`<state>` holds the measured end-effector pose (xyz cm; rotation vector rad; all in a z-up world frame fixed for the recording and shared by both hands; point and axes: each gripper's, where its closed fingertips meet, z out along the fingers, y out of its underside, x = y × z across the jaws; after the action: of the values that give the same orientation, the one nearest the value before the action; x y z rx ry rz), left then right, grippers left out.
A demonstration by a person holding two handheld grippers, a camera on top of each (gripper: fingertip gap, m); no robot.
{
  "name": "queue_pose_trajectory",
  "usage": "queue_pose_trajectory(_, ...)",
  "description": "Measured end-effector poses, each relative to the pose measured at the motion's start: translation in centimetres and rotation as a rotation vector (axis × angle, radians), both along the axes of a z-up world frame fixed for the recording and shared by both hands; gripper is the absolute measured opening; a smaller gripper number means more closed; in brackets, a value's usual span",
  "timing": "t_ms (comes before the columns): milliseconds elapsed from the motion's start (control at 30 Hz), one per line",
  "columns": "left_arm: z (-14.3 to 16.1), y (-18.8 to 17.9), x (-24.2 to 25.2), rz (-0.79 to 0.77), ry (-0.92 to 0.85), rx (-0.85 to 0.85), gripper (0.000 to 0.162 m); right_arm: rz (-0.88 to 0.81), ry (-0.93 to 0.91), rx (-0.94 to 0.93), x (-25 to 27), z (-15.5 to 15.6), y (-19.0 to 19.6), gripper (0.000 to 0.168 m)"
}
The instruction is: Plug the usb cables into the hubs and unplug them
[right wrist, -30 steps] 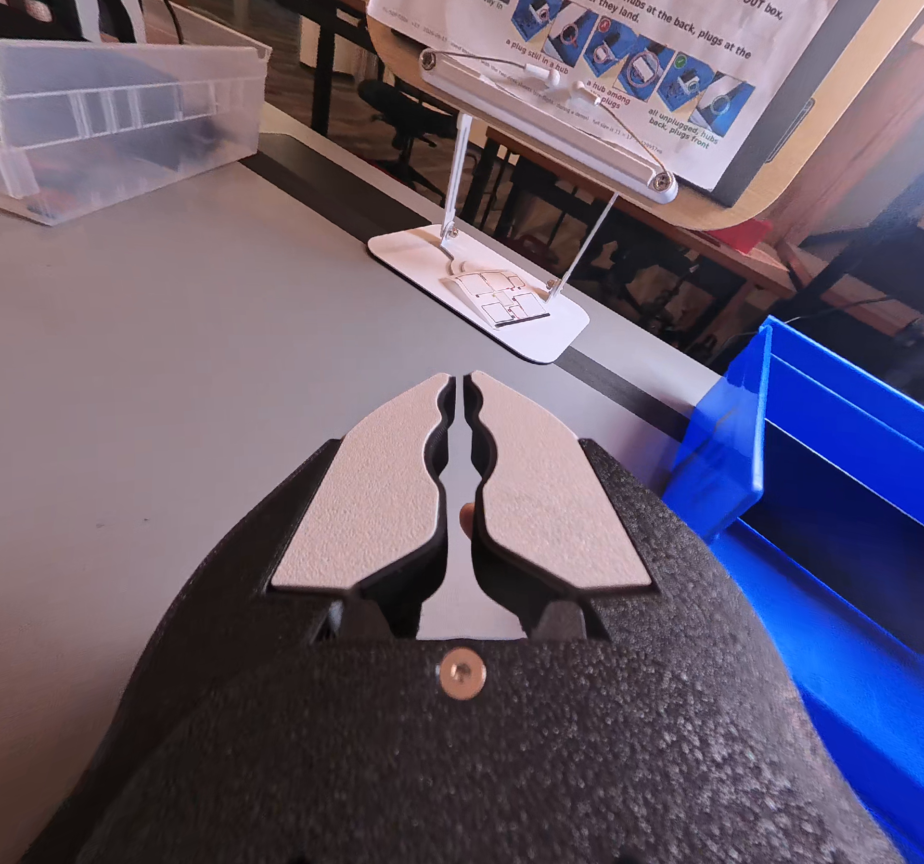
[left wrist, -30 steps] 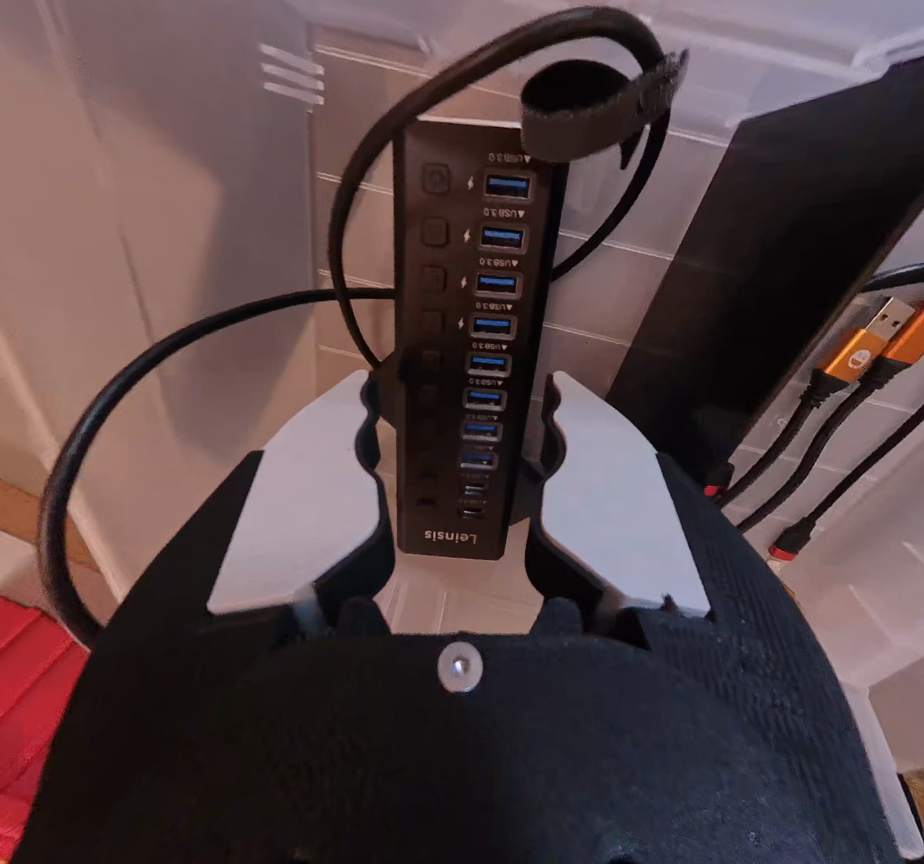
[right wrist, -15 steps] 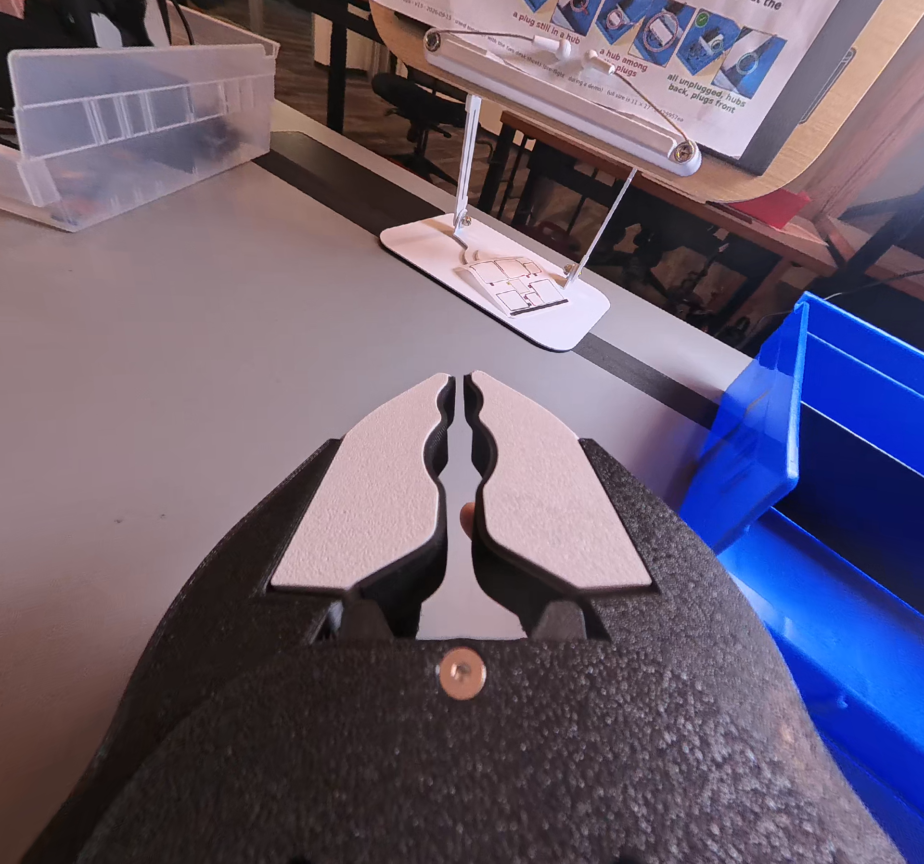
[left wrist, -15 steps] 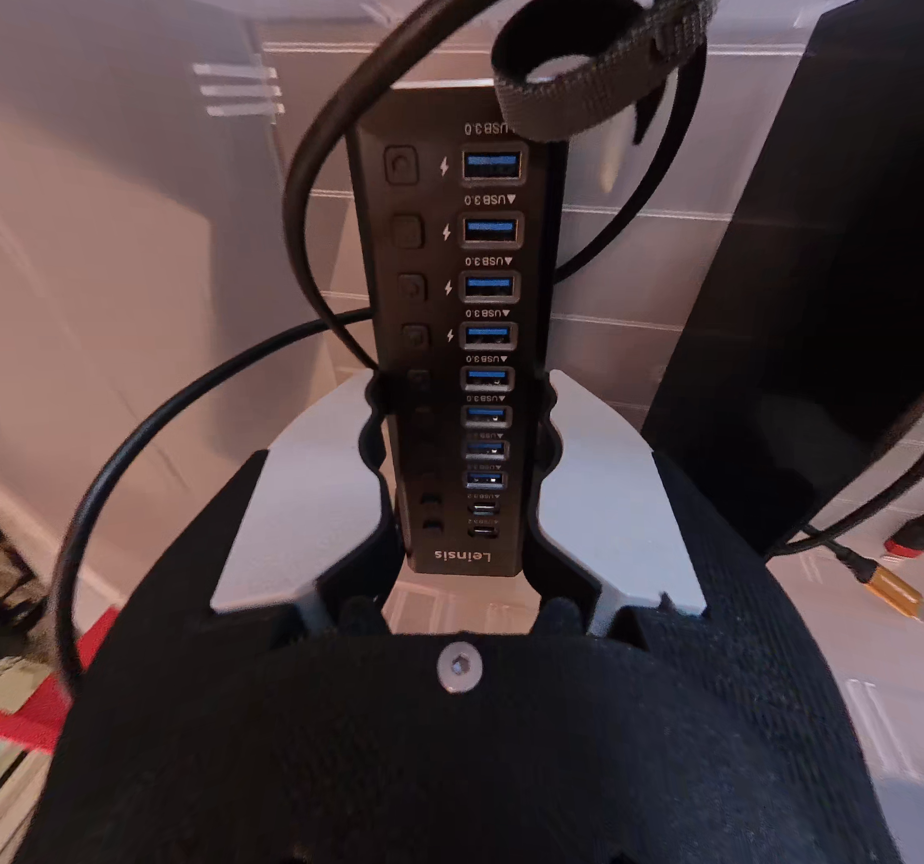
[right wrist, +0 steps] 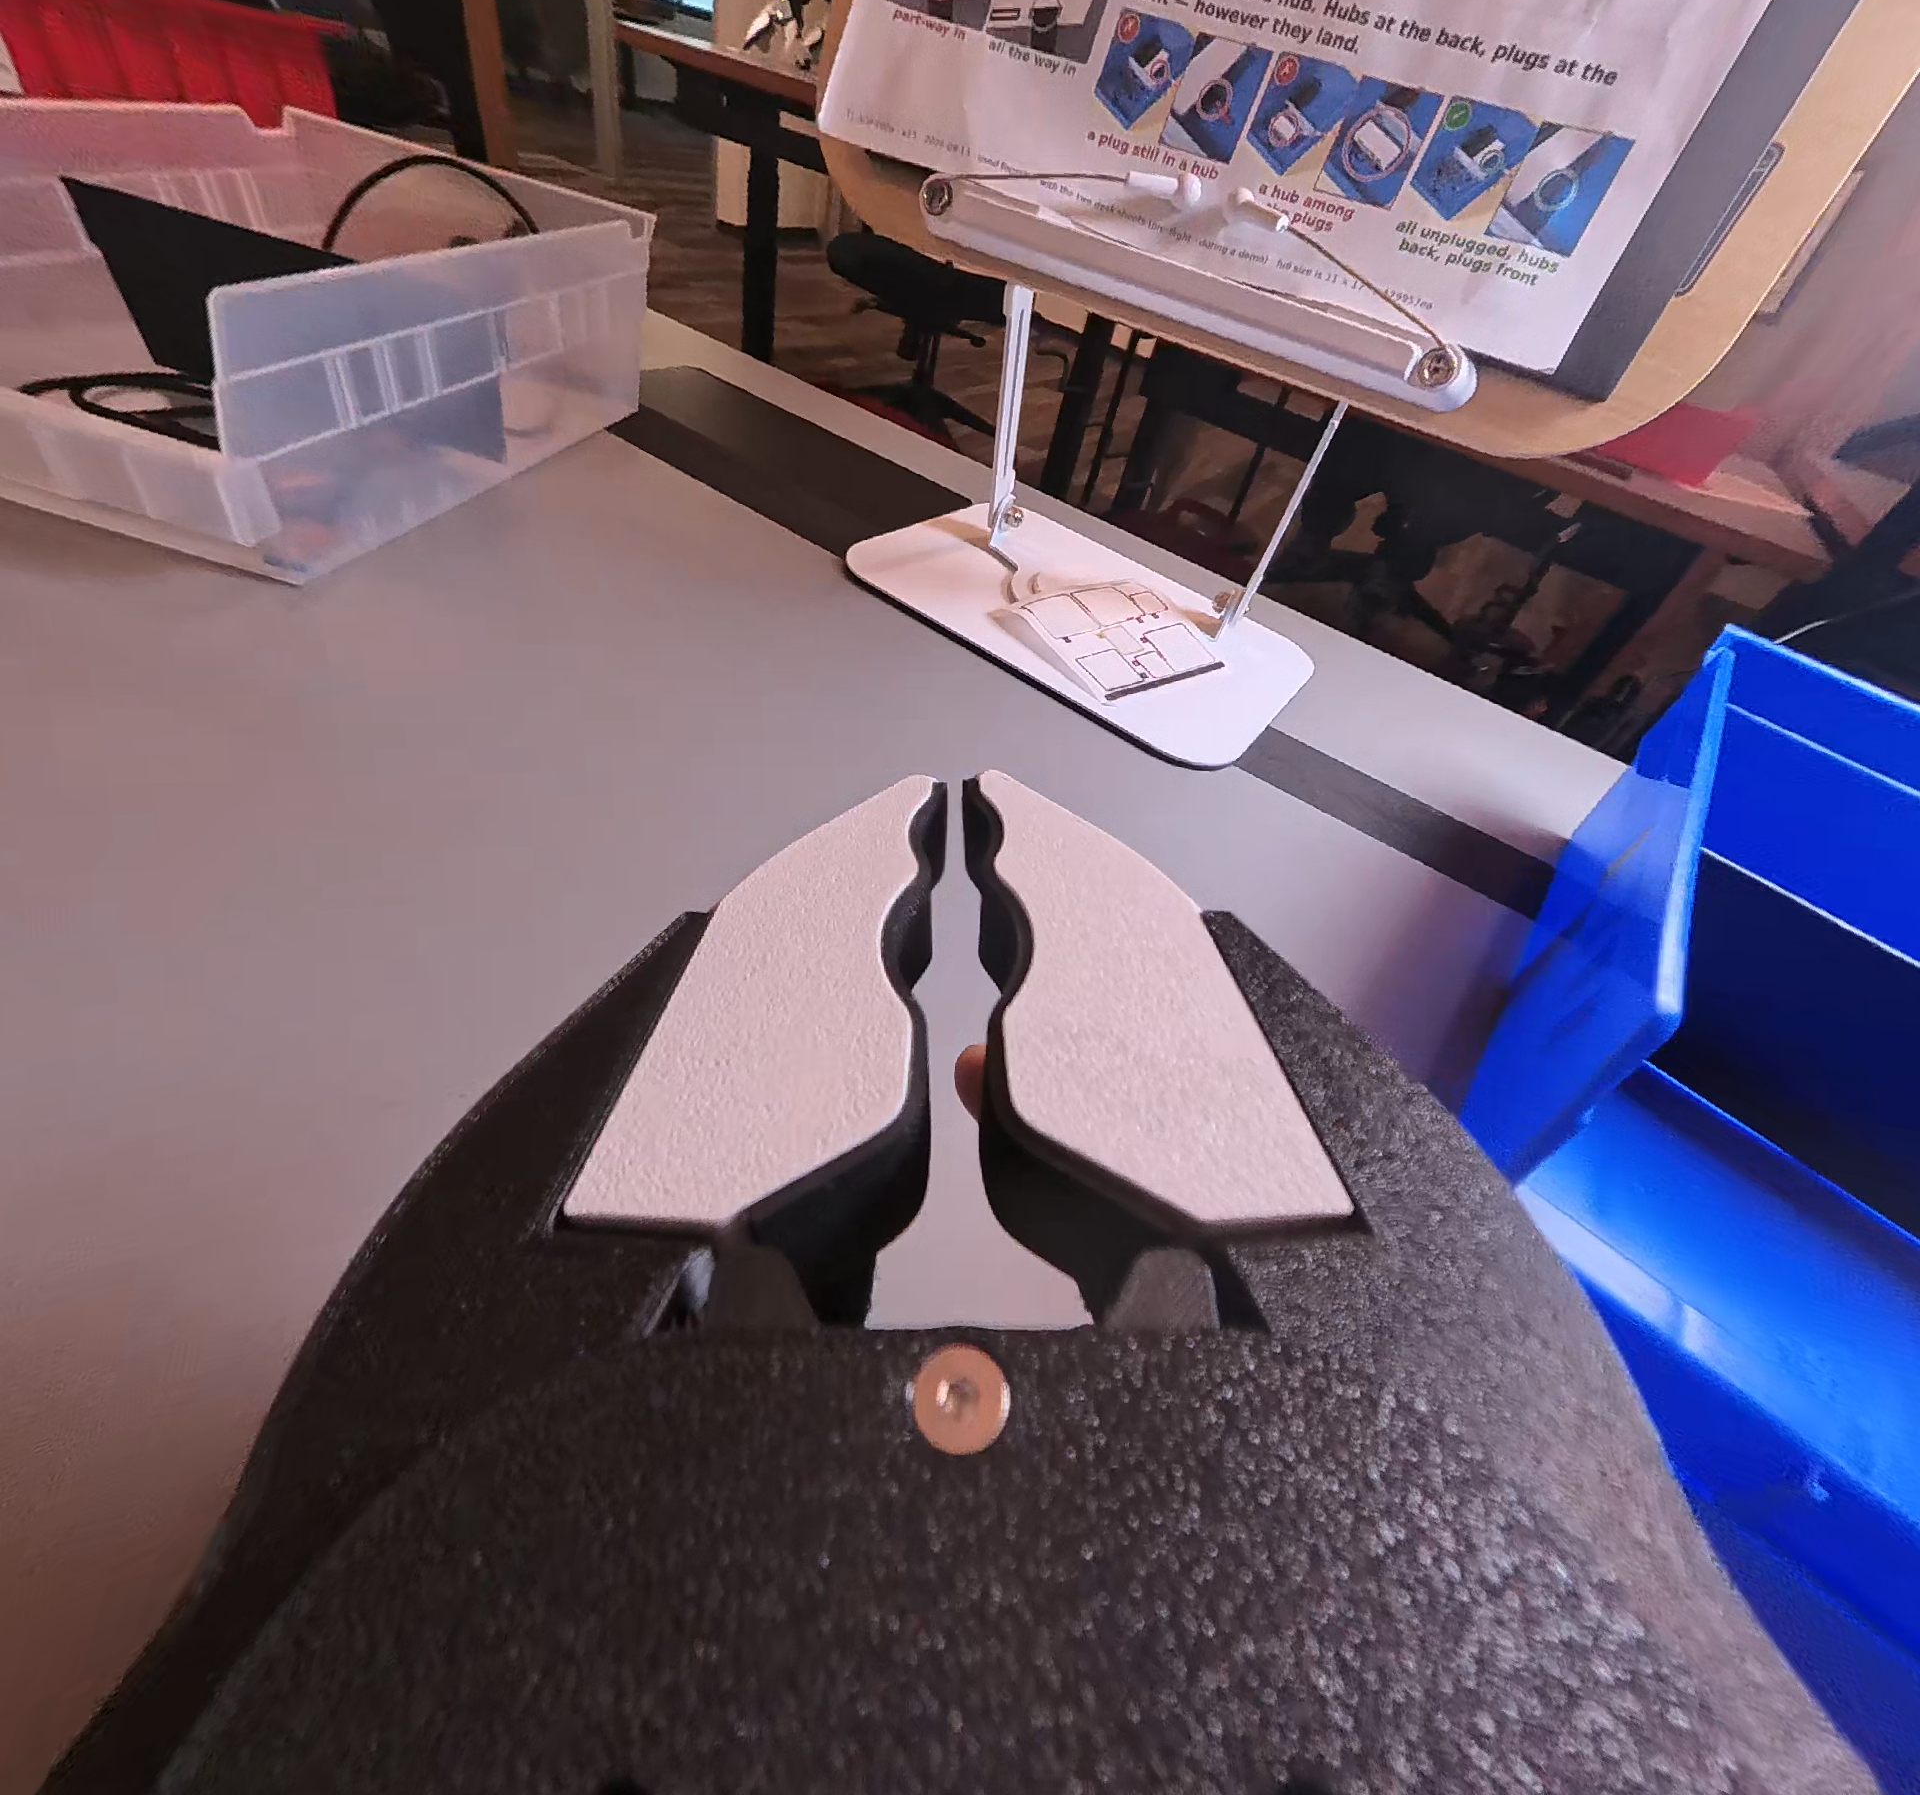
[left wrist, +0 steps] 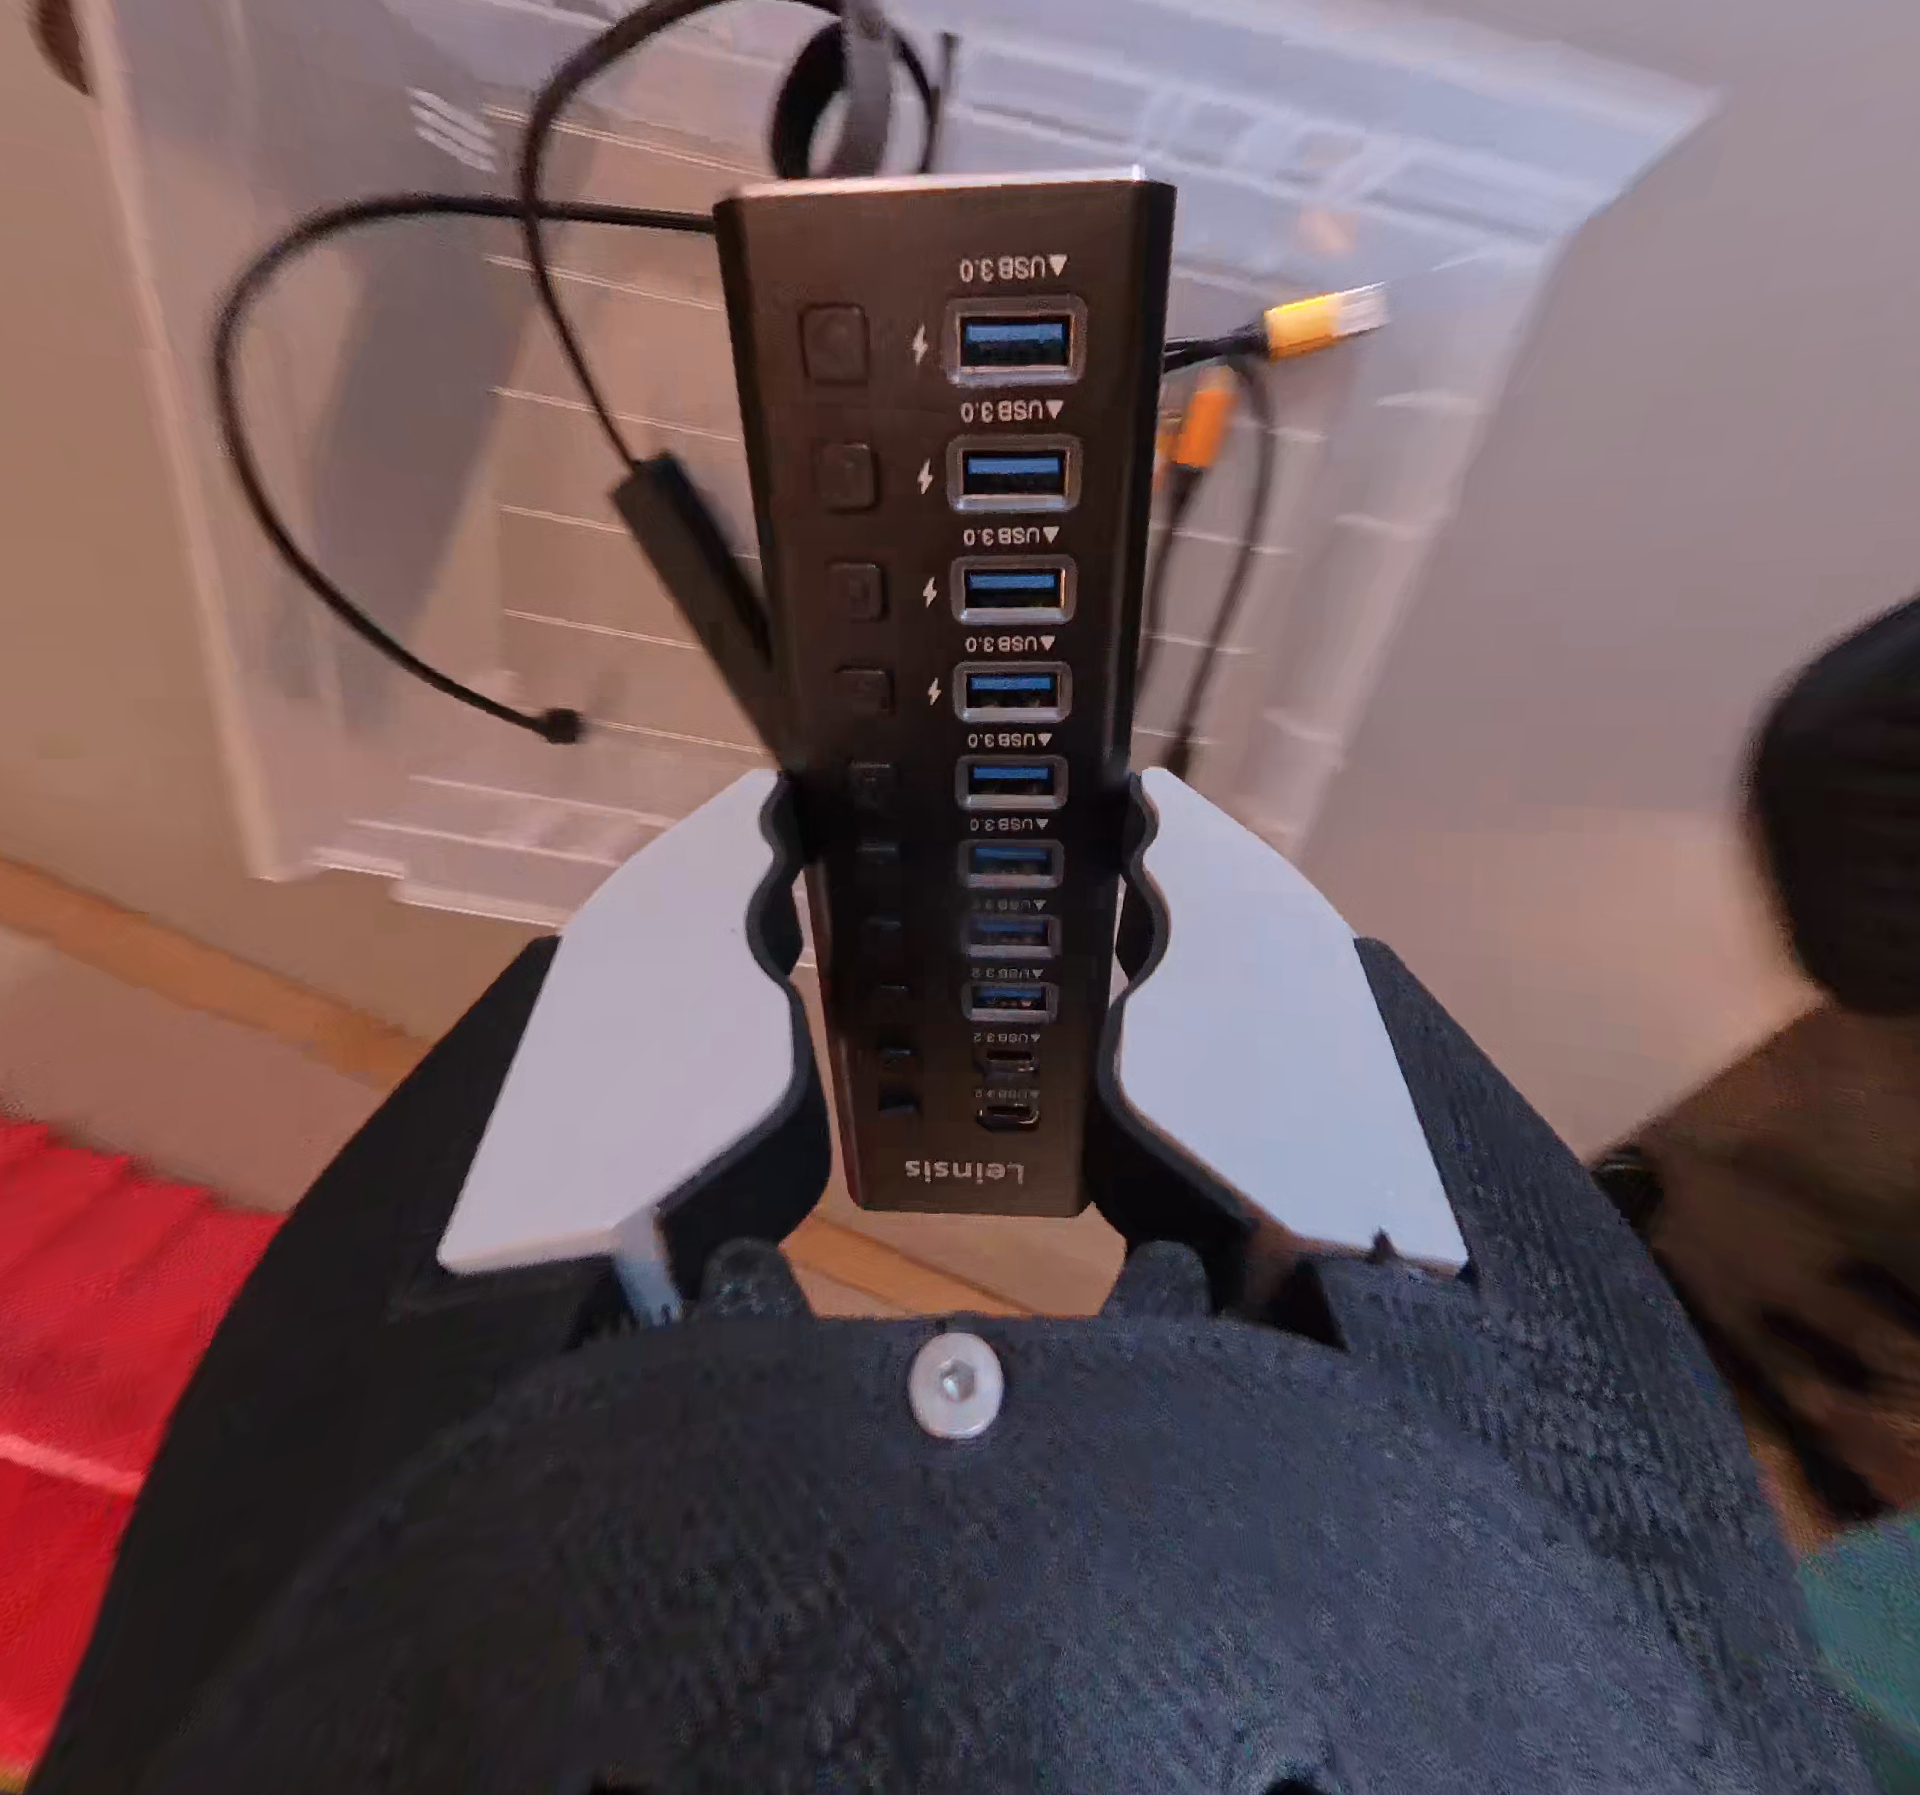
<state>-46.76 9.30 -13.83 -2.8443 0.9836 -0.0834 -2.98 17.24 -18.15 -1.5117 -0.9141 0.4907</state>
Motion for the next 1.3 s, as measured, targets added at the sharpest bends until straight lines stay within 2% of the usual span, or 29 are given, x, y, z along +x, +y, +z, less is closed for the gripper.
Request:
queue_pose_trajectory(67, 1.3, -0.7, 1.1, 0.004, -0.075, 0.038, 0.060, 0.008, 0.019, -0.014, -0.1, 0.3, -0.3, 0.003)
queue_pose_trajectory(167, 4.2, -0.2, 6.2, -0.075, -0.263, 0.260, 0.060, 0.049, 0.049, 0.023, -0.4, 1.6, -1.4, 0.004)
queue_pose_trajectory(233, 5.6, -0.2, 11.4, -0.196, -0.357, 0.445, 0.060, 0.161, 0.106, 0.040, -1.4, 2.9, -3.2, 0.010)
queue_pose_trajectory(300, 5.8, -0.8, 17.2, -0.304, -0.439, 0.603, 0.060, 0.338, 0.168, 0.015, -2.6, 3.9, -6.0, 0.018)
queue_pose_trajectory(367, 4.5, -2.2, 23.2, -0.404, -0.540, 0.683, 0.060, 0.521, 0.230, -0.070, -3.7, 4.5, -8.9, 0.034)
queue_pose_trajectory(500, 0.5, -5.0, 34.3, -0.558, -0.746, 0.732, 0.060, 0.694, 0.257, -0.157, -4.6, 4.9, -12.2, 0.071)
queue_pose_trajectory(567, -0.9, -5.6, 38.3, -0.597, -0.835, 0.737, 0.060, 0.728, 0.256, -0.145, -4.6, 5.4, -13.2, 0.078)
queue_pose_trajectory(633, -1.8, -6.3, 41.1, -0.618, -0.924, 0.693, 0.060, 0.765, 0.245, -0.134, -4.4, 5.7, -14.1, 0.076)
queue_pose_trajectory(700, -2.8, -6.6, 42.6, -0.624, -0.951, 0.661, 0.060, 0.809, 0.206, -0.128, -4.2, 5.3, -15.1, 0.067)
queue_pose_trajectory(933, -4.6, -6.6, 43.2, -0.549, -1.020, 0.649, 0.060, 0.838, 0.127, -0.166, -4.2, 3.5, -15.0, 0.064)
queue_pose_trajectory(1067, -4.4, -6.3, 42.8, -0.525, -1.043, 0.689, 0.058, 0.847, 0.194, -0.207, -4.1, 4.1, -14.5, 0.063)
queue_pose_trajectory(1167, -5.7, -6.5, 42.9, -0.528, -1.000, 0.657, 0.069, 0.850, 0.280, -0.228, -3.4, 5.3, -13.9, 0.062)
queue_pose_trajectory(1267, -6.2, -6.6, 43.9, -0.503, -1.013, 0.617, 0.065, 0.861, 0.383, -0.263, -2.8, 6.6, -13.4, 0.061)
queue_pose_trajectory(1300, -6.3, -6.6, 44.4, -0.493, -1.021, 0.605, 0.069, 0.862, 0.415, -0.274, -2.7, 6.9, -13.3, 0.061)
